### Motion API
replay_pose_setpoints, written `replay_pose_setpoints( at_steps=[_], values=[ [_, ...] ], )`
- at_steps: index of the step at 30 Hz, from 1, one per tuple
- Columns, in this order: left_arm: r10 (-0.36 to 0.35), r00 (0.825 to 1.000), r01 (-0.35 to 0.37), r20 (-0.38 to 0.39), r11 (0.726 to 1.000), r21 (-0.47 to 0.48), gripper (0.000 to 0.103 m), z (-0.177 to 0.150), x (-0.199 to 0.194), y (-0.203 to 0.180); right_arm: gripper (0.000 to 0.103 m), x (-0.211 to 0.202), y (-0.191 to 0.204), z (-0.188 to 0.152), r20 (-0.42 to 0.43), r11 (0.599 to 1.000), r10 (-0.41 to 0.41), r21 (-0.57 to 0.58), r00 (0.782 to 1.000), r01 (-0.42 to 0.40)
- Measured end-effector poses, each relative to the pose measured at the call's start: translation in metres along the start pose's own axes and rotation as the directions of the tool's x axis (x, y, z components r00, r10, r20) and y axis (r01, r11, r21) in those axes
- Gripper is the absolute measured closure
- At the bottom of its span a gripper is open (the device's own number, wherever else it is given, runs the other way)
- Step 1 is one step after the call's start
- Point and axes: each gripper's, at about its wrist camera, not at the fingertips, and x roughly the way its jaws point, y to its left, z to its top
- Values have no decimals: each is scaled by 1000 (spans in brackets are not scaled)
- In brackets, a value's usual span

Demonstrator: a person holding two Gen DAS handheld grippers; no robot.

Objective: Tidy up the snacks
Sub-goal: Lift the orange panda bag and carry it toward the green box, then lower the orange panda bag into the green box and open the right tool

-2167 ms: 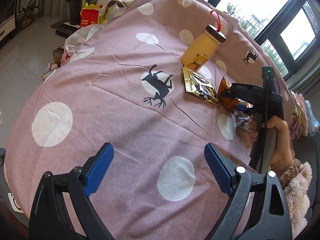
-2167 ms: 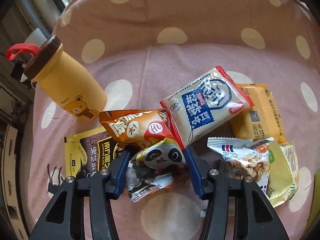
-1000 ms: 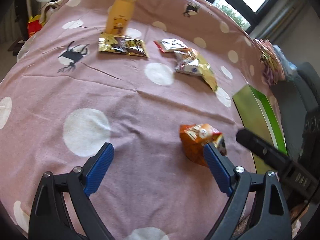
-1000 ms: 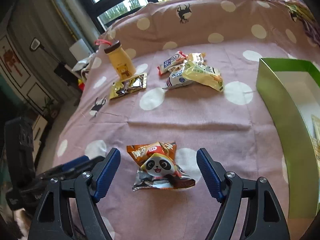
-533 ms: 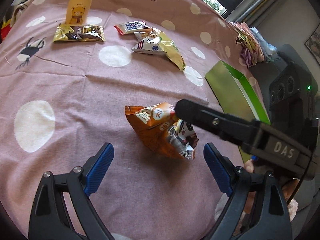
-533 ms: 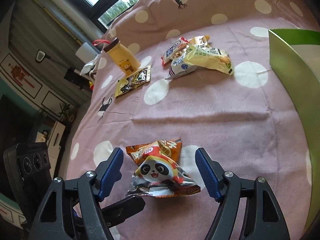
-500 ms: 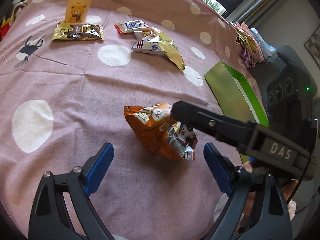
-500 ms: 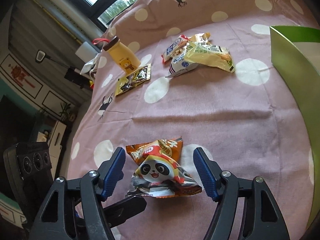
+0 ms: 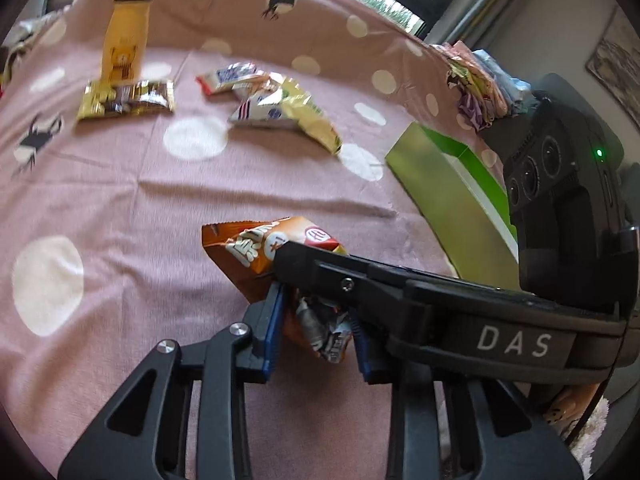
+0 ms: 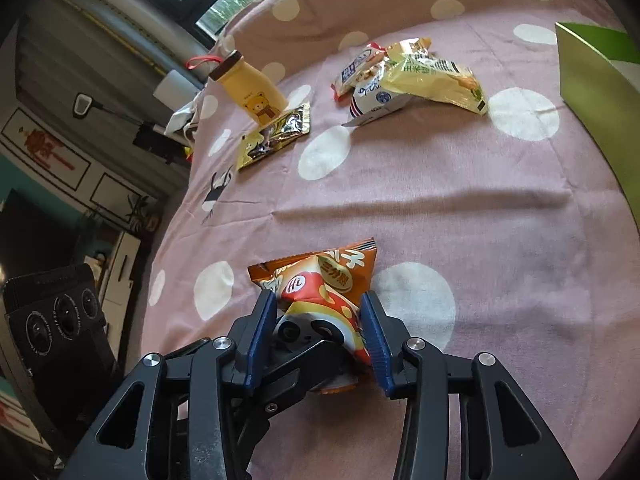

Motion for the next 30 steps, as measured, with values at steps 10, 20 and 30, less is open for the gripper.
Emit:
replay_pose_setpoints(
  at_steps=[10,20,30],
  values=[
    [-49,993,37,105,993,111,74,20,-16,-54,57,-71,4,9,154,999,-15,-46,988,22],
    [-121,979,85,165,973,214,75,34,-15,-110,57,-136,-18,14,296,999,-36,1,954,38],
    [-179,972,123,152,938,323,75,39,-2,-162,57,-186,-53,7,405,996,-68,85,912,37]
  ],
)
